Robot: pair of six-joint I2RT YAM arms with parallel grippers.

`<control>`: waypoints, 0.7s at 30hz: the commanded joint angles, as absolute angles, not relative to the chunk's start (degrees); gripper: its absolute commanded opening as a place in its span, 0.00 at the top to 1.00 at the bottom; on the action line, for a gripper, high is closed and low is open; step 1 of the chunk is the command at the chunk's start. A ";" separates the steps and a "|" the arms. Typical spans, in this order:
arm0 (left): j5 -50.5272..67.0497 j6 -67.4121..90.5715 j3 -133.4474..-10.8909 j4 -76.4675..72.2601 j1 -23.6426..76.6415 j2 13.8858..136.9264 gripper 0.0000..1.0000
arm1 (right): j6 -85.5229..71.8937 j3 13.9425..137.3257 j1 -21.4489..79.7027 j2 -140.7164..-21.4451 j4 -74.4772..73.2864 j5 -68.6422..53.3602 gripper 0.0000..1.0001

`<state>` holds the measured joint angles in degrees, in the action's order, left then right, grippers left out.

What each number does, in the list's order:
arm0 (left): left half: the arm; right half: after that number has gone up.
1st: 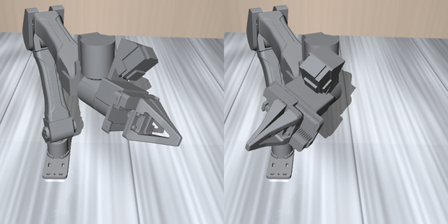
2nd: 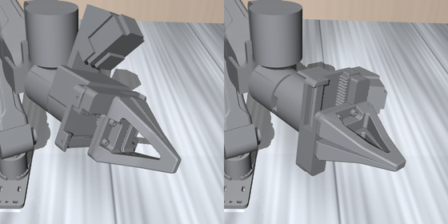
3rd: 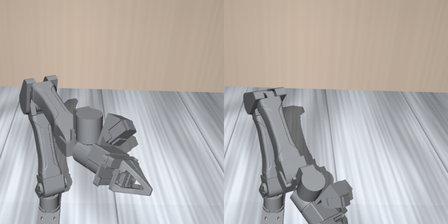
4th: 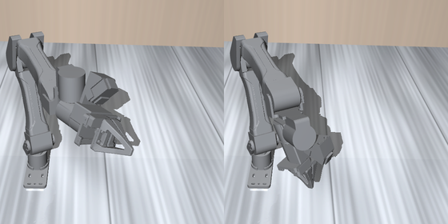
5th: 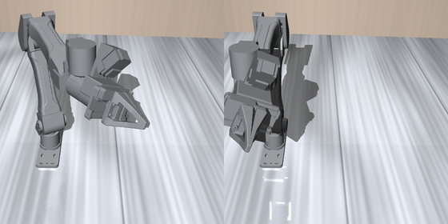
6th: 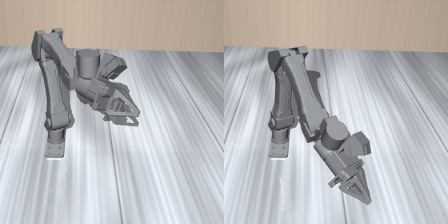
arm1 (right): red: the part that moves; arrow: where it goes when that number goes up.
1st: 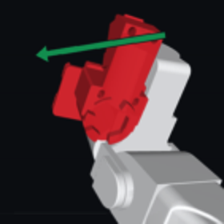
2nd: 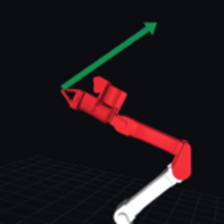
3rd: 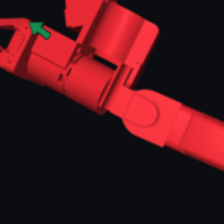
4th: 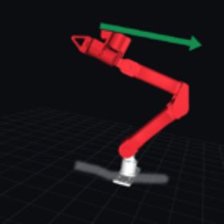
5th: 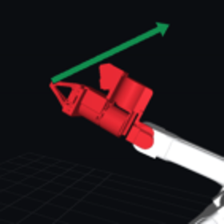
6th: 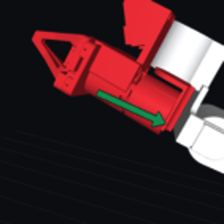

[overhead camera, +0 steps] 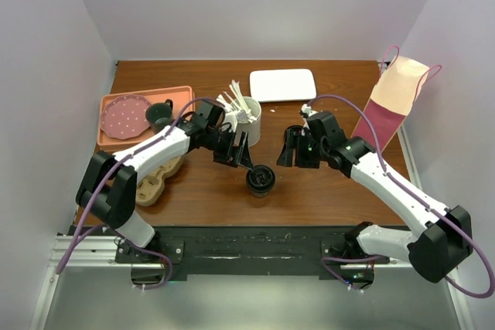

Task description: Pack the takeout coffee

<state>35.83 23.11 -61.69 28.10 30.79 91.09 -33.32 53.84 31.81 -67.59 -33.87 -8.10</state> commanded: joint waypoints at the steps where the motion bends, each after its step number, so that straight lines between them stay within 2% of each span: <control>1: 37.88 22.06 -65.21 29.61 30.67 88.59 0.16 | -31.03 57.30 32.34 -65.74 -36.56 -7.29 0.34; 6: 33.85 21.88 -66.97 31.81 30.67 84.74 0.12 | -30.85 60.81 38.31 -67.58 -38.84 -2.05 0.27; 8: 28.06 22.50 -66.89 33.22 30.67 81.76 0.10 | -32.25 63.70 42.44 -70.48 -40.16 -0.10 0.25; 11: 18.31 24.43 -64.26 33.49 30.59 77.02 0.05 | -34.19 66.69 46.57 -74.17 -41.22 4.03 0.15; 13: 11.79 26.28 -61.28 33.22 30.41 74.72 0.00 | -35.15 68.28 48.94 -77.06 -41.74 6.40 0.11; 21: 0.97 30.15 -56.69 36.81 29.36 68.11 0.00 | -36.56 73.56 52.56 -83.58 -46.58 12.74 0.12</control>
<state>8.40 27.14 -58.02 34.00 30.30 68.90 -35.11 70.39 51.51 -82.76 -43.31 7.44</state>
